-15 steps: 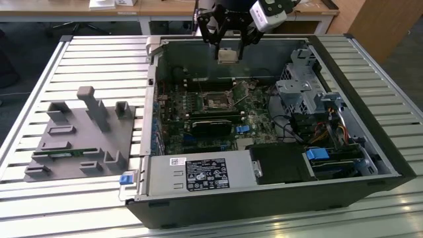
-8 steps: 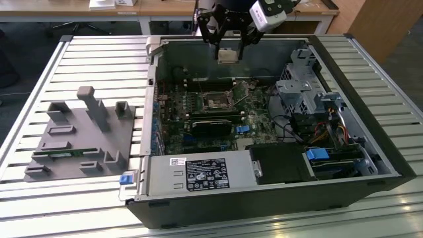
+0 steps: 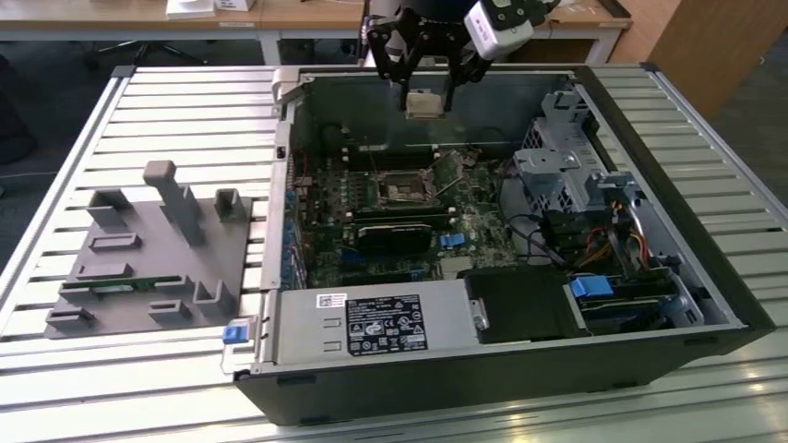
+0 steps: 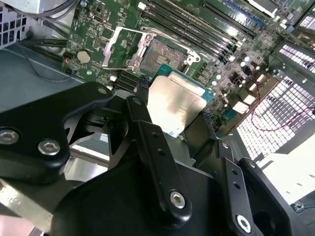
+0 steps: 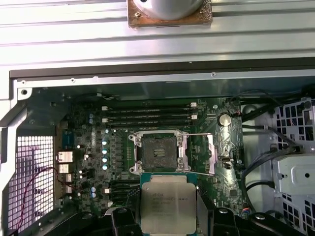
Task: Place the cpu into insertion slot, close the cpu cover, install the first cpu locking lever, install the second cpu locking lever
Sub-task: 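Place the cpu into insertion slot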
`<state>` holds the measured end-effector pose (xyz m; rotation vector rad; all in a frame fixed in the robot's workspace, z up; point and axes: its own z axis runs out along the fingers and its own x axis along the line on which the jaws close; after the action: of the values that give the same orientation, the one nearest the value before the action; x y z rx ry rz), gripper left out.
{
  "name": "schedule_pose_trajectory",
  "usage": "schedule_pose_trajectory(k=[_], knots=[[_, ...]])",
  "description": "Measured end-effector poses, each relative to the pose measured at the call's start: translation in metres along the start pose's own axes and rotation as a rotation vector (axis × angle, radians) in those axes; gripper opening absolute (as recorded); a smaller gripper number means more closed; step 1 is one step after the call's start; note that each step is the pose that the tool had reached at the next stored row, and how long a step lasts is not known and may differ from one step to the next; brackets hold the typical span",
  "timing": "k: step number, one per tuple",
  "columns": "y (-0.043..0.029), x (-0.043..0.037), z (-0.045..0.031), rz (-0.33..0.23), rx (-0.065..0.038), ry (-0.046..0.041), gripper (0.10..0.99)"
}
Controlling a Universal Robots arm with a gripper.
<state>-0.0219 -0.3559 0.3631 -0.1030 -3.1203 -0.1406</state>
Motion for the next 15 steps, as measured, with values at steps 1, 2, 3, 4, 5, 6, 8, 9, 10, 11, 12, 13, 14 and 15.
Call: schedule_pose_trajectory(k=[1, 2, 3, 4, 5, 6, 8, 9, 10, 11, 12, 13, 14, 15], knots=[[0.0000, 0.0000, 0.0000, 0.001, 0.000, 0.0000, 0.541], [0.0000, 0.0000, 0.0000, 0.002, 0.000, -0.0002, 0.541], [0.0000, 0.0000, 0.0000, 0.003, 0.000, -0.0002, 0.541], [0.0000, 0.0000, 0.0000, 0.004, 0.000, -0.0003, 0.541], [0.0000, 0.0000, 0.0000, 0.005, 0.000, -0.0004, 0.541], [0.0000, 0.0000, 0.0000, 0.006, 0.000, -0.0005, 0.541], [0.0000, 0.0000, 0.0000, 0.008, 0.000, -0.0008, 0.541], [0.0000, 0.0000, 0.0000, 0.009, 0.000, -0.0008, 0.541], [0.0000, 0.0000, 0.0000, 0.010, 0.000, -0.0009, 0.541], [0.0000, 0.0000, 0.0000, 0.011, 0.000, -0.0010, 0.541], [0.0000, 0.0000, 0.0000, 0.012, 0.000, -0.0011, 0.541], [0.0000, 0.0000, 0.0000, 0.013, 0.000, -0.0012, 0.541], [0.0000, 0.0000, 0.0000, 0.014, 0.000, -0.0012, 0.541], [0.0000, 0.0001, 0.0000, 0.015, 0.000, -0.0013, 0.541]])
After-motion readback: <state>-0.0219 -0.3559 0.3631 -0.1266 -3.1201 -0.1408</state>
